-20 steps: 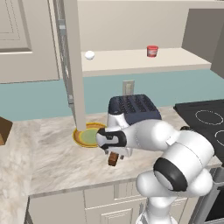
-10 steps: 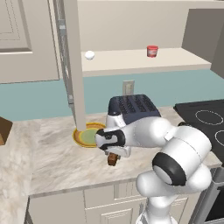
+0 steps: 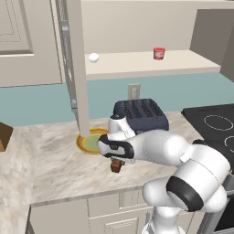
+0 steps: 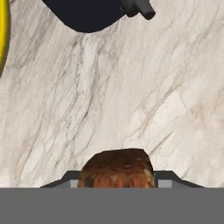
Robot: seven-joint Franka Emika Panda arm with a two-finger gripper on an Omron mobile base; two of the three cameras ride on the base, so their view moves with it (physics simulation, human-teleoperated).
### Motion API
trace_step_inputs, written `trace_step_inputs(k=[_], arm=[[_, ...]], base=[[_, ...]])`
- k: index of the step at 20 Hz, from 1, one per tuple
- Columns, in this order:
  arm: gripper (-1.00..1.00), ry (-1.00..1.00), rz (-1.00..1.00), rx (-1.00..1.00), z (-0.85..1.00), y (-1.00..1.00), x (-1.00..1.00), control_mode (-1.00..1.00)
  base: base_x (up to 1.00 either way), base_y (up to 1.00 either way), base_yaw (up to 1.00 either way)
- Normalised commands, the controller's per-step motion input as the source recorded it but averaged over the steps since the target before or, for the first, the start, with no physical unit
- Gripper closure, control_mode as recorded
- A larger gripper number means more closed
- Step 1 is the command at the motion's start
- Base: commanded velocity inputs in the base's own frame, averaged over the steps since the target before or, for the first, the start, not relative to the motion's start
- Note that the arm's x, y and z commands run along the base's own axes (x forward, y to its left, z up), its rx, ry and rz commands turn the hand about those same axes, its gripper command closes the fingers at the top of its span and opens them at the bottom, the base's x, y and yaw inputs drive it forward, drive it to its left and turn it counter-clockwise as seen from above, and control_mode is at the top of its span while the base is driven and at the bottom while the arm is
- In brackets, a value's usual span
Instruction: Pick the avocado and bread from the counter and place them on the plate. Then pick the jam from the cabinet and place it next to the plate. Lastly close the cabinet door.
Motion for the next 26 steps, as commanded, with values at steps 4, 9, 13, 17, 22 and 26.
trace_step_inputs(k=[4,9,13,17,22,26], arm=[[1.0,-0.07,0.0,-0.06,0.56,0.09,-0.14,-1.0],[1.0,-0.01,0.0,-0.05,0.63,0.08,0.0,-1.0],[1.0,0.0,0.0,-0.03,0.54,0.01,0.13,-1.0],[1.0,0.0,0.0,-0.02,0.28,0.22,0.47,-1.0],[1.0,0.01,0.0,-0.01,0.19,0.29,0.61,-1.0],[1.0,0.0,0.0,-0.02,0.07,0.36,0.56,-1.0]], base=[[0.0,0.0,0.0],[0.0,0.0,0.0],[0.0,0.0,0.0],[0.0,0.0,0.0],[0.0,0.0,0.0],[0.0,0.0,0.0]])
